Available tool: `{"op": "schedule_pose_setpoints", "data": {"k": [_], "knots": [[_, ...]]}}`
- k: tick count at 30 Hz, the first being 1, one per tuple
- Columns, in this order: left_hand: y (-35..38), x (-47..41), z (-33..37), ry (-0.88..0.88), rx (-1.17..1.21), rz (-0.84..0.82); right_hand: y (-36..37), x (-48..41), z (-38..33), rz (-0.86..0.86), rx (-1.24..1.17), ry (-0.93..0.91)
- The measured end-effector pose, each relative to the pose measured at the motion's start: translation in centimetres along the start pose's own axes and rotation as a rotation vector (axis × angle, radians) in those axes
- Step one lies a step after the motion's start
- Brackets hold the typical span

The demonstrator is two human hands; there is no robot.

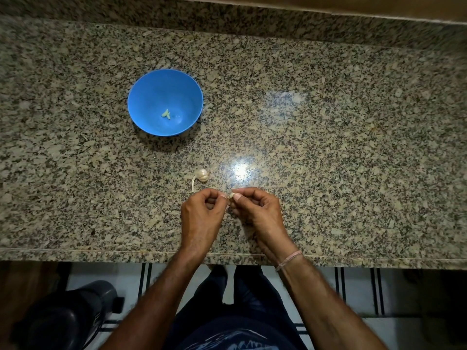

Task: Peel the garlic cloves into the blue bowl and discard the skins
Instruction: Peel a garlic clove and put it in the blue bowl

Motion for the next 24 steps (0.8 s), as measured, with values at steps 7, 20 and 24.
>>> {"op": "schedule_pose_setpoints", "data": {"k": [7, 20, 24], "knots": [[0.1, 0.3, 0.2, 0.027, 0.106, -0.034, -0.1, -0.1, 0.1, 0.003, -0.117, 0.069], [0.8, 0.5, 0.1, -0.025, 0.181, 0.008, 0.5, -0.1, 0.4, 0.076, -0.094, 0.040], [1.1, 0.3, 0.3, -0.042, 0.190, -0.004, 1.1, -0.1, 0.5, 0.085, -0.087, 0.055]]}}
Point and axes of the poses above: each hand's wrist, its own x-axis away from the middle knuckle, its own y-axis out of the palm, z = x × y, the point moved 3 cm from there along -x, towards the middle knuckle, and after that the axes turned 9 degrees about y, right-handed, at the moved point
